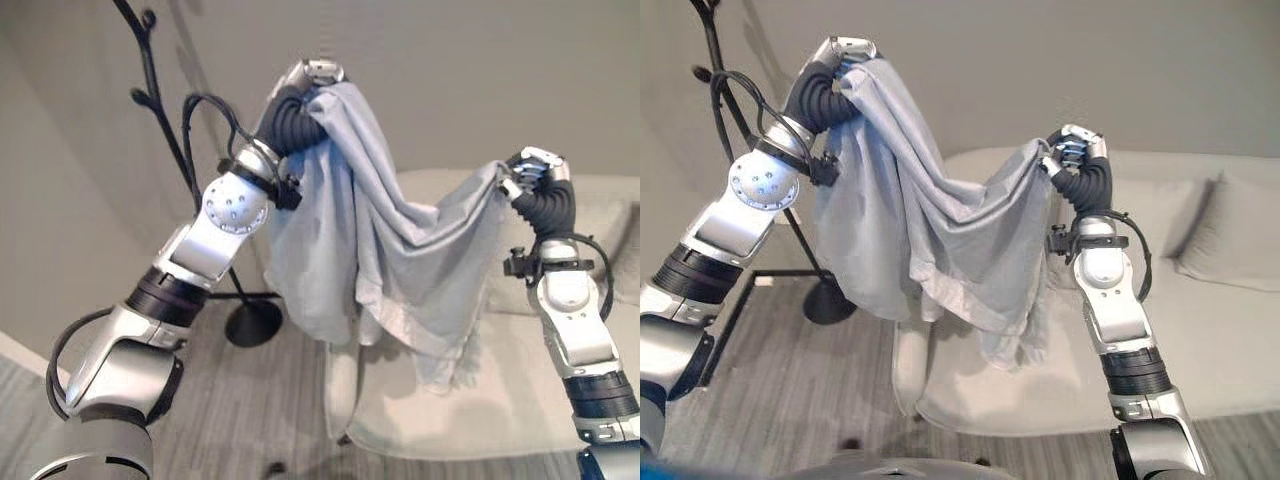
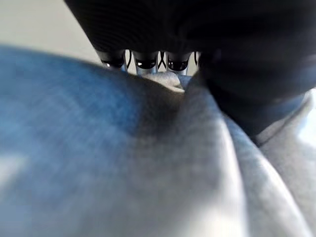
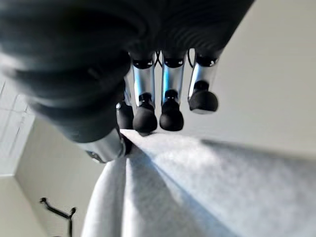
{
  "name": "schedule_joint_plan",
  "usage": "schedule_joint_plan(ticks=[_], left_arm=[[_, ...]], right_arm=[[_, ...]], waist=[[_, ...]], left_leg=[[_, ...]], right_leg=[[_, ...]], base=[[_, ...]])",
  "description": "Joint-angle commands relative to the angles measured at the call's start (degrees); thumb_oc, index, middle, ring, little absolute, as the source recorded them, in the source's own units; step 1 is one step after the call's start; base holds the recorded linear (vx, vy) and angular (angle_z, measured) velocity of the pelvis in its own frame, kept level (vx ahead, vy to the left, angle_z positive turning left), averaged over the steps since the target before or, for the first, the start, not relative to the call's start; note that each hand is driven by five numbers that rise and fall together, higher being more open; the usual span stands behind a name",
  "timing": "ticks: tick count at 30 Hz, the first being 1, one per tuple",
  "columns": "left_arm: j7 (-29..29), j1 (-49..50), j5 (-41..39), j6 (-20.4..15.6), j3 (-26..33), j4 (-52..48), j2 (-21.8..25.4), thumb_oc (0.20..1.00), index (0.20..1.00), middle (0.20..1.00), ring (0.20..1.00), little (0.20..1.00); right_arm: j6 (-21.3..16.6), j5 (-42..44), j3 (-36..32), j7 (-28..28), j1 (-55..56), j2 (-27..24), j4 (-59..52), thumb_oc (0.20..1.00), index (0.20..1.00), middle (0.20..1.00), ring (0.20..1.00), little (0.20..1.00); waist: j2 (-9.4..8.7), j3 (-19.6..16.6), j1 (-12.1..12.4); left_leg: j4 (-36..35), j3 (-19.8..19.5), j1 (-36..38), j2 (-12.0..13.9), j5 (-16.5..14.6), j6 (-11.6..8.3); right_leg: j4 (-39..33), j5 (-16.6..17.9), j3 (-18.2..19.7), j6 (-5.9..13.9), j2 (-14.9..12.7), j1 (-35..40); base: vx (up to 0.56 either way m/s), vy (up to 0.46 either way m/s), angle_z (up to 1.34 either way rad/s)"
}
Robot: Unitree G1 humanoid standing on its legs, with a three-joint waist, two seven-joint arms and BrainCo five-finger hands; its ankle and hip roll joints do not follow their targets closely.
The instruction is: Hang the clothes on the sofa on the clothes rack.
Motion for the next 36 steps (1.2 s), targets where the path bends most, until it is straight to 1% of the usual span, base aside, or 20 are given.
schedule_joint_plan(ticks=[1,2,3,4,5,6,8,9,10,11,13,14,15,17,20,22,23,27,34,36], left_arm=[[2.33,-0.75,-3.02,-1.94,4.42,0.35,-0.05,0.200,0.200,0.200,0.200,0.200],[2.11,-1.31,-2.92,-1.95,3.62,0.36,-0.45,0.200,0.200,0.200,0.200,0.200],[1.90,-1.44,-2.88,-2.04,3.02,0.27,-0.53,0.200,0.200,0.200,0.200,0.200],[1.78,-1.27,-2.74,-2.04,2.82,0.06,0.04,0.200,0.200,0.200,0.200,0.200],[1.77,-1.27,-2.75,-2.03,2.82,0.04,0.12,0.200,0.200,0.200,0.200,0.200],[1.68,-0.85,-2.12,-1.96,2.97,-0.37,0.96,0.200,0.200,0.200,0.200,0.200],[1.83,-0.50,-1.56,-2.07,3.43,-0.82,1.89,0.200,0.200,0.200,0.200,0.200],[1.81,-0.47,-1.50,-2.00,3.56,-1.11,1.85,0.200,0.200,0.200,0.200,0.200],[1.59,-0.13,-1.59,-2.02,3.93,-1.72,1.95,0.200,0.200,0.200,0.200,0.200],[1.33,0.84,-1.42,-1.86,4.31,-2.18,1.45,0.200,0.200,0.200,0.200,0.200],[0.38,1.71,-0.76,-1.32,4.89,-2.88,1.02,0.200,0.200,0.200,0.200,0.200],[0.05,1.85,-0.60,-1.10,5.15,-3.10,0.70,0.200,0.200,0.200,0.200,0.200],[-0.78,2.66,-0.74,-0.75,5.44,-3.44,-0.20,0.200,0.200,0.200,0.200,0.200],[-0.88,3.22,-0.58,-0.51,5.84,-3.53,-1.05,0.200,0.200,0.200,0.200,0.200],[-1.14,4.02,0.13,-0.47,6.13,-3.57,-2.51,0.200,0.200,0.200,0.200,0.200],[-1.14,3.98,0.43,-0.55,6.26,-3.87,-2.80,0.200,0.200,0.200,0.200,0.200],[-1.60,4.46,1.01,-0.39,6.43,-4.15,-3.79,0.200,0.200,0.200,0.200,0.200],[-1.43,4.16,1.36,-0.27,5.97,-4.03,-4.79,0.200,0.200,0.200,0.200,0.200],[-1.88,5.18,1.30,-0.15,6.28,-4.64,-4.50,0.200,0.200,0.200,0.200,0.200],[-1.91,5.39,1.21,-0.10,6.46,-5.02,-4.23,0.200,0.200,0.200,0.200,0.200]], right_arm=[[-2.31,0.08,0.49,-0.56,-1.25,-3.76,-0.05,0.200,0.200,0.200,0.200,0.200],[-1.85,-0.32,0.22,-0.51,-1.09,-3.69,0.73,0.200,0.200,0.200,0.200,0.200],[-1.46,-1.21,-0.03,-0.70,-1.58,-2.56,0.92,0.200,0.200,0.200,0.200,0.200],[-1.02,-1.52,0.12,-0.66,-1.76,-2.06,0.97,0.200,0.200,0.200,0.200,0.200],[-0.99,-1.55,0.14,-0.67,-1.80,-1.98,0.97,0.200,0.200,0.200,0.200,0.200],[-0.56,-2.68,0.63,-0.71,-2.66,-1.30,0.90,0.200,0.200,0.200,0.200,0.200],[-0.50,-3.43,1.46,-1.02,-3.95,-0.58,1.21,0.200,0.200,0.200,0.200,0.200],[-0.49,-3.46,2.08,-0.94,-4.25,0.16,1.21,0.200,0.200,0.200,0.200,0.200],[-0.34,-3.37,2.03,-0.57,-3.94,0.34,1.07,0.200,0.200,0.200,0.200,0.200],[-0.25,-3.39,2.13,-0.17,-3.55,0.16,0.76,0.200,0.200,0.200,0.200,0.200],[-0.16,-3.30,2.54,0.57,-3.40,-0.07,0.78,0.200,0.200,0.200,0.200,0.200],[-0.14,-3.30,2.64,0.79,-3.37,-0.24,0.69,0.200,0.200,0.200,0.200,0.200],[-0.25,-2.93,2.94,1.36,-3.01,-0.28,0.59,0.200,0.200,0.200,0.200,0.200],[-0.66,-2.08,3.27,1.75,-2.38,-0.32,0.45,0.200,0.200,0.200,0.200,0.200],[-0.79,-2.14,3.32,1.71,-1.42,-0.58,0.50,0.200,0.200,0.200,0.200,0.200],[-0.83,-2.17,3.24,1.75,-1.35,-0.38,0.36,0.200,0.200,0.200,0.200,0.200],[-0.68,-2.23,3.32,2.19,-0.64,-0.43,0.54,0.200,0.200,0.200,0.200,0.200],[-0.62,-1.86,2.89,2.37,0.02,-0.51,0.23,0.200,0.200,0.200,0.200,0.200],[-0.89,-1.11,2.02,2.65,0.76,0.11,-0.40,0.200,0.200,0.200,0.200,0.200],[-0.96,-0.50,2.02,2.84,0.85,0.10,-0.64,0.200,0.200,0.200,0.200,0.200]], waist=[[2.34,-5.79,2.90],[2.68,-6.08,2.74],[2.28,-5.94,2.56],[1.88,-5.67,2.71],[1.67,-5.75,2.89],[1.82,-5.25,3.16],[2.01,-4.97,3.93],[1.94,-4.73,3.95],[1.63,-4.34,3.50],[1.51,-4.12,3.33],[1.49,-4.60,3.89],[1.33,-4.66,4.02],[0.76,-5.02,4.31],[0.16,-5.10,4.37],[-0.08,-4.61,4.31],[-0.26,-4.42,4.52],[-0.07,-5.59,4.64],[0.29,-6.74,4.23],[0.67,-9.03,3.92],[0.29,-8.50,3.58]], left_leg=[[-10.35,-0.43,6.83,-2.14,8.74,-1.99],[-9.71,-0.37,7.05,-3.99,6.02,-2.24],[-10.22,0.78,8.30,-6.40,3.74,-1.18],[-10.37,1.92,8.77,-7.74,3.34,-0.60],[-10.33,2.20,8.71,-7.93,3.38,-0.49],[-11.20,3.85,9.55,-9.53,2.69,0.47],[-11.88,5.66,10.36,-11.10,2.32,1.43],[-11.69,6.06,10.16,-11.98,2.18,2.36],[-11.31,5.63,9.92,-13.35,2.38,3.20],[-11.18,5.63,9.80,-14.49,2.38,4.01],[-11.17,6.05,9.54,-15.79,2.41,4.99],[-11.19,6.16,9.56,-16.31,2.57,5.23],[-11.57,6.27,10.10,-17.42,2.79,5.67],[-11.70,6.27,10.54,-18.45,2.87,5.96],[-11.55,5.27,11.15,-19.29,3.21,6.04],[-11.30,5.36,11.04,-19.60,3.72,6.01],[-11.54,5.71,11.65,-19.41,3.58,5.81],[-11.63,5.38,11.82,-19.04,3.51,5.82],[-11.66,5.89,12.45,-18.35,2.94,5.66],[-8.62,5.50,11.76,-18.42,1.66,5.89]], right_leg=[[-0.33,1.15,2.39,3.99,0.40,-0.38],[0.20,2.89,2.13,5.30,-2.66,-0.66],[1.59,7.87,2.45,5.66,-5.63,-2.72],[2.20,11.54,2.53,5.66,-7.09,-3.96],[2.03,11.75,2.82,5.66,-7.26,-4.14],[2.59,15.86,1.66,5.66,-8.99,-5.49],[2.54,17.07,-0.93,5.66,-10.39,-6.08],[3.27,16.23,-1.26,5.66,-10.42,-6.00],[4.85,14.48,0.45,5.09,-9.52,-6.25],[6.16,10.96,2.29,3.86,-7.25,-6.53],[6.55,5.23,2.33,2.97,-3.64,-5.77],[6.84,3.57,2.09,2.25,-1.99,-5.53],[6.98,1.72,1.74,1.18,1.71,-5.33],[6.10,1.52,2.07,0.23,5.05,-5.51],[4.99,1.18,4.50,-0.35,7.52,-5.44],[3.97,2.33,4.58,-0.33,7.34,-4.95],[0.93,3.44,4.25,-0.01,7.58,-3.40],[-0.92,4.12,3.83,0.18,7.76,-2.66],[-1.66,3.32,3.05,0.46,7.45,-1.31],[-1.64,3.23,3.51,0.26,7.33,-1.27]], base=[[0.06,0.507,0.07],[0.06,0.835,0.18],[0.01,0.841,0.34],[-0.03,0.479,0.40],[-0.02,0.438,0.18],[-0.01,0.439,-0.04],[-0.04,0.494,-0.33],[-0.06,0.416,-0.45],[-0.05,0.441,-0.27],[-0.02,0.408,-0.07],[0.03,0.298,0.15],[0.05,0.223,0.03],[0.06,0.177,-0.03],[0.03,0.098,-0.03],[0.03,0.037,0.22],[0.01,-0.024,0.11],[0.08,-0.064,0.10],[0.04,-0.072,0.02],[0.03,-0.068,-0.01],[0.00,-0.053,0.02]])
